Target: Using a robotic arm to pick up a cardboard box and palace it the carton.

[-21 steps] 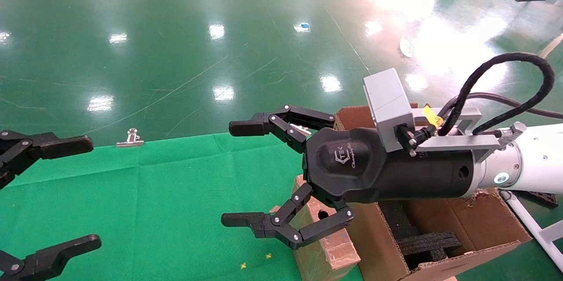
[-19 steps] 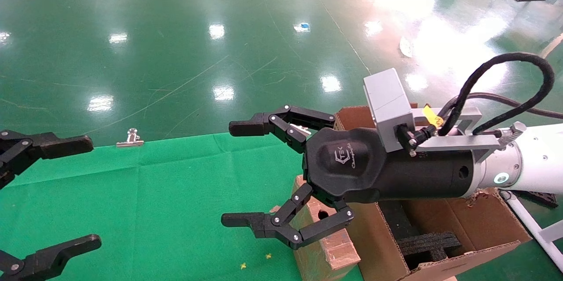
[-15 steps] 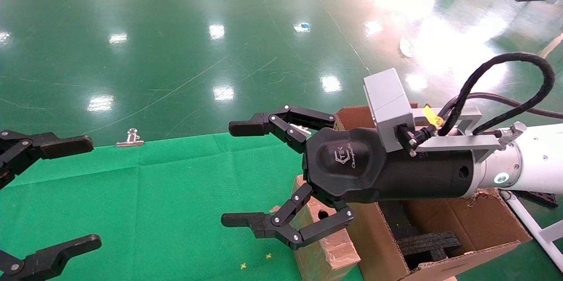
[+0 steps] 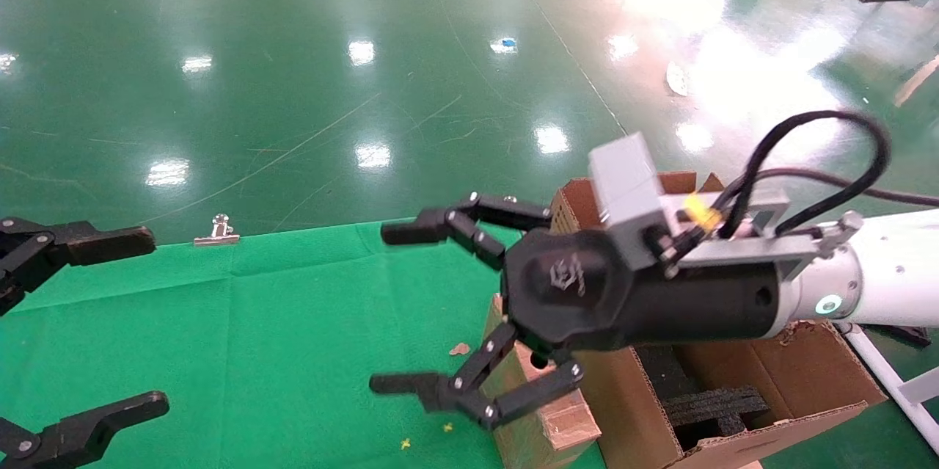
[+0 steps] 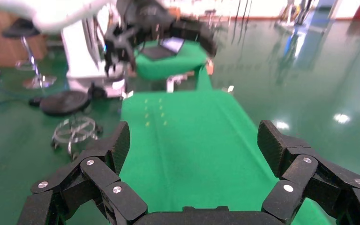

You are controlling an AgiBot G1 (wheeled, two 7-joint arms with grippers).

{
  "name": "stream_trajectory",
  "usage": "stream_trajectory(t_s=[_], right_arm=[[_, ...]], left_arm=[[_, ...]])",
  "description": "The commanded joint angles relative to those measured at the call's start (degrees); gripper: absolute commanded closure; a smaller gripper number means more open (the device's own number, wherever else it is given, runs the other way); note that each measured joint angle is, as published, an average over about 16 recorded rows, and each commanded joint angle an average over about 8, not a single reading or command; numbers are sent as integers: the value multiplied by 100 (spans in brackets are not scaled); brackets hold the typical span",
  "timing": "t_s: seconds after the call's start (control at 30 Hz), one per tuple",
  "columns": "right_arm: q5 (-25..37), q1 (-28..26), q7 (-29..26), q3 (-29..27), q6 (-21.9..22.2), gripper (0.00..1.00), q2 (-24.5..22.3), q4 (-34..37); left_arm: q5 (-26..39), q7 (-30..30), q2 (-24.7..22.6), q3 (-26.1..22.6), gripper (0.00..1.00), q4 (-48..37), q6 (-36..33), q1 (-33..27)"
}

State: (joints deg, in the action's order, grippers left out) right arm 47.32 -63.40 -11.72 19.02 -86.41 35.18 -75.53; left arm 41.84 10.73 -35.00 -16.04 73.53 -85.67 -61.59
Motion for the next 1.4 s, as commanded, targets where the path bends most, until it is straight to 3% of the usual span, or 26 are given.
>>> stream_trajectory(t_s=[0.03, 0.3, 0.53, 0.83, 1.03, 1.4], right_arm=[[109, -12, -54, 41, 22, 0, -23, -87], [1668, -893, 5, 1353, -396, 0, 303, -226], [2615, -1994, -24, 2714, -424, 0, 393, -238], [2557, -3691, -5, 3818, -457, 0, 101, -233], [2757, -4650, -415, 4764, -458, 0, 24, -224], [2790, -5754, -1112, 6511, -431, 0, 372, -225]], left_arm=[[0, -1, 0, -1, 0, -1, 0, -1], [-3, -3, 1, -5, 0, -2, 0, -2], [-5, -4, 2, -8, 0, -2, 1, -3], [-7, -6, 4, -12, 0, -2, 3, -4], [-9, -7, 5, -14, 0, -2, 4, -4], [-12, -10, 7, -19, 0, -2, 6, -5]])
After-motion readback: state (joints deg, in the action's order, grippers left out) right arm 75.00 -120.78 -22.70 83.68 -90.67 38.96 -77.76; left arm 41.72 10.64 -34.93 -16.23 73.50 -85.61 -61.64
